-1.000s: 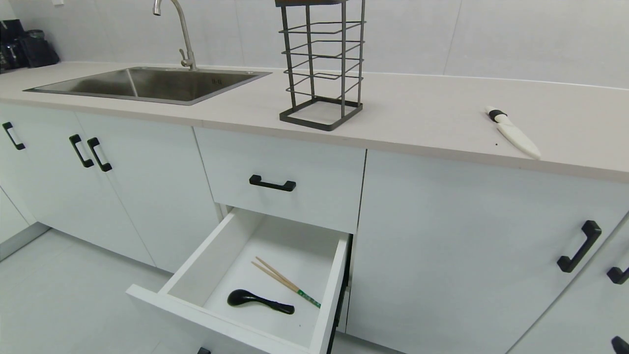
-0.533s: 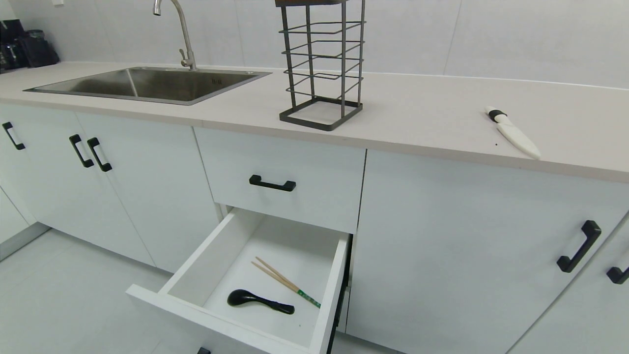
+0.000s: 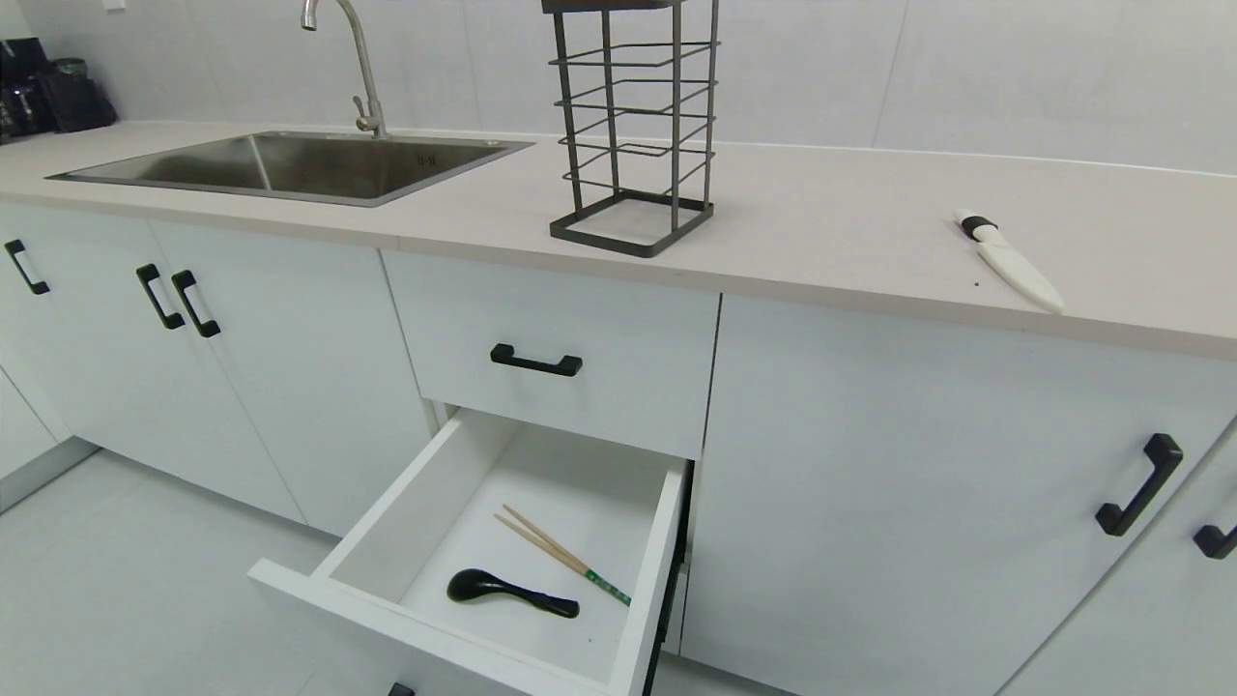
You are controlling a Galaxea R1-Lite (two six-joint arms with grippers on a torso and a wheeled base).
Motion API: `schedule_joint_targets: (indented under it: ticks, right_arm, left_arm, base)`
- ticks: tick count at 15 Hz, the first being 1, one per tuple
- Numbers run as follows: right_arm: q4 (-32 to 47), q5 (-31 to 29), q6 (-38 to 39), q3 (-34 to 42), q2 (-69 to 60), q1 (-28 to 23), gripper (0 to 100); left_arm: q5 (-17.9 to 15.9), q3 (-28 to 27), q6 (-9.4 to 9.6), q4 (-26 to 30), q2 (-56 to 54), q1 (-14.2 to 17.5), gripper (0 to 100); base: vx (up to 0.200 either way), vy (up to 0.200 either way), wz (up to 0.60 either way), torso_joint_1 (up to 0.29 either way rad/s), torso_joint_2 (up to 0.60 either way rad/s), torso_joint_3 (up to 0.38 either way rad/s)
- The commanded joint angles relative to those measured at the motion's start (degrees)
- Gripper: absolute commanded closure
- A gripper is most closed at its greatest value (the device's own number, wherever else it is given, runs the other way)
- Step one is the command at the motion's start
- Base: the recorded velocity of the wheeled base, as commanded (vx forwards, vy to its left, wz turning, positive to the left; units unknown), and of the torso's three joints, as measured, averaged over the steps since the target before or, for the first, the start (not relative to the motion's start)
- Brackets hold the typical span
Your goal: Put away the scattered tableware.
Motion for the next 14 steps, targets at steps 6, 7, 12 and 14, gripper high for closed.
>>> schedule_joint_targets:
  ticks: [6,7,12,14]
  right_arm:
    - [-0.05,-0.04,0.00,-0.02,0.23,0.04,0]
    - [-0.05,-0.04,0.00,-0.02,0.23,0.04,0]
    - [-0.05,-0.04,0.00,-0.02,0.23,0.04,0]
    - [-0.05,-0.04,0.00,-0.02,0.23,0.04,0]
  left_arm:
    - [-2.86,-1.93,1.82,-11.68,0.16,0.01,0]
    - [-5.23,-7.29,-0.03,-6.24,2.27,-0.61,0]
    - [-8.04,-17.84,-5.83,8.27,23.36,-7.81,0]
    - [-9.36,-16.96,-8.64,8.35,29.34,-10.71,0]
  base:
    - [0.000,0.000,0.00,0.000,0.00,0.000]
    - [0.000,0.000,0.00,0.000,0.00,0.000]
    - [0.000,0.000,0.00,0.000,0.00,0.000]
    - [0.000,0.000,0.00,0.000,0.00,0.000]
